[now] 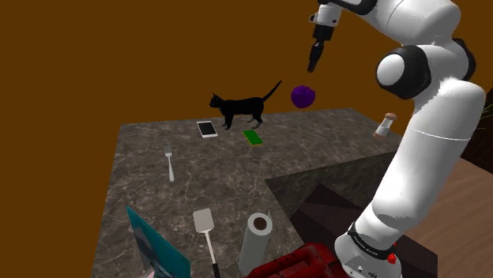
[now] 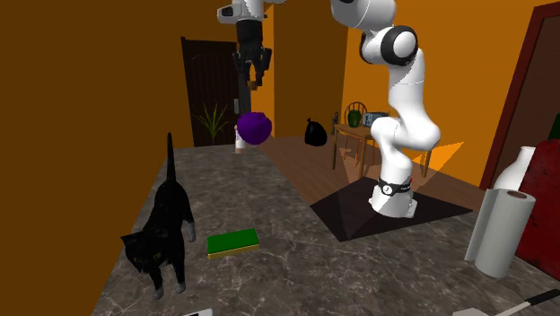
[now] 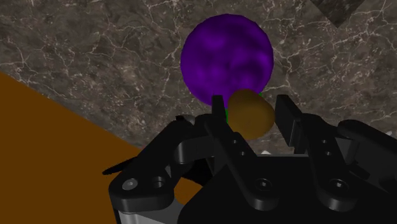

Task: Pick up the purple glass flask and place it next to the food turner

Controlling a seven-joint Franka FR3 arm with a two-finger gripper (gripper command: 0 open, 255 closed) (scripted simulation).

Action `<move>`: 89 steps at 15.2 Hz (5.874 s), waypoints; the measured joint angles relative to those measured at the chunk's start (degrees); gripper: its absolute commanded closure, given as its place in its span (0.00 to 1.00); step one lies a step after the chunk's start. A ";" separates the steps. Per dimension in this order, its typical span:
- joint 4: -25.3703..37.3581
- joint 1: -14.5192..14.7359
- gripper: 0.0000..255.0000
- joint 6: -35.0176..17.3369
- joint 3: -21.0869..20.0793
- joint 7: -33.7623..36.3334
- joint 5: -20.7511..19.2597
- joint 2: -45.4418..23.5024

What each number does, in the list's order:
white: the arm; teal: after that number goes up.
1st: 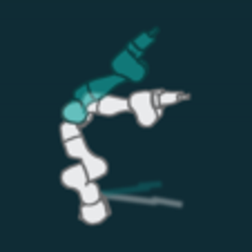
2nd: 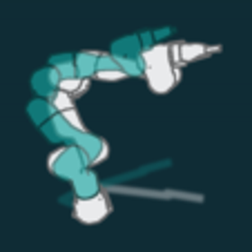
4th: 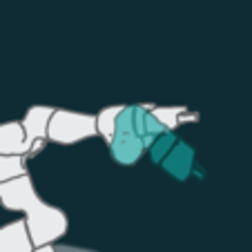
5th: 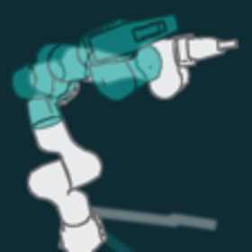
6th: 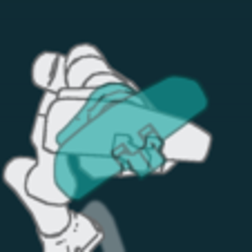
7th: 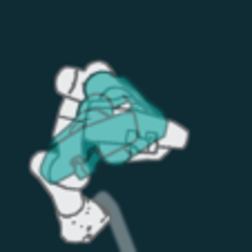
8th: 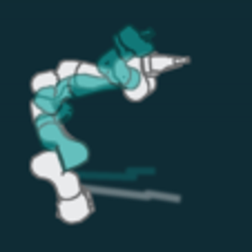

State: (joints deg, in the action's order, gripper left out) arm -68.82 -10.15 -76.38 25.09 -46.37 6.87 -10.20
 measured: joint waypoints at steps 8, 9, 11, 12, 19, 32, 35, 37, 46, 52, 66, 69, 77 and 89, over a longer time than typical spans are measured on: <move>-19.35 8.19 1.00 -7.38 -5.97 12.48 -5.28 13.62; -21.16 8.92 1.00 -7.90 -6.86 14.09 -5.65 15.04; -24.80 10.08 1.00 -9.58 -8.45 16.83 -6.09 17.19; -26.15 10.66 1.00 -9.99 -9.29 18.27 -6.24 18.18; -34.18 14.64 1.00 -13.84 -15.55 28.53 -6.06 22.75; -41.09 21.62 1.00 -20.27 -26.95 46.28 -3.58 23.96; -40.46 23.32 1.00 -21.33 -29.65 50.51 -3.12 22.53; -39.68 24.33 1.00 -21.97 -31.25 53.05 -2.93 21.25; -35.11 29.20 1.00 -25.60 -38.15 64.81 -3.58 13.62; -27.97 33.14 1.00 -26.65 -42.09 73.03 -5.98 5.49; 1.94 46.89 1.00 -21.70 -45.55 88.76 -15.45 -20.48; 0.43 47.04 1.00 -23.61 -45.51 89.16 -15.63 -20.90; -6.28 46.32 1.00 -30.04 -45.38 89.37 -15.70 -20.68; -7.40 46.26 0.00 -31.39 -45.32 89.44 -15.79 -20.84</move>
State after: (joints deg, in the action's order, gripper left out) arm -76.22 36.10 -107.77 -20.23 43.07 -8.92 -31.04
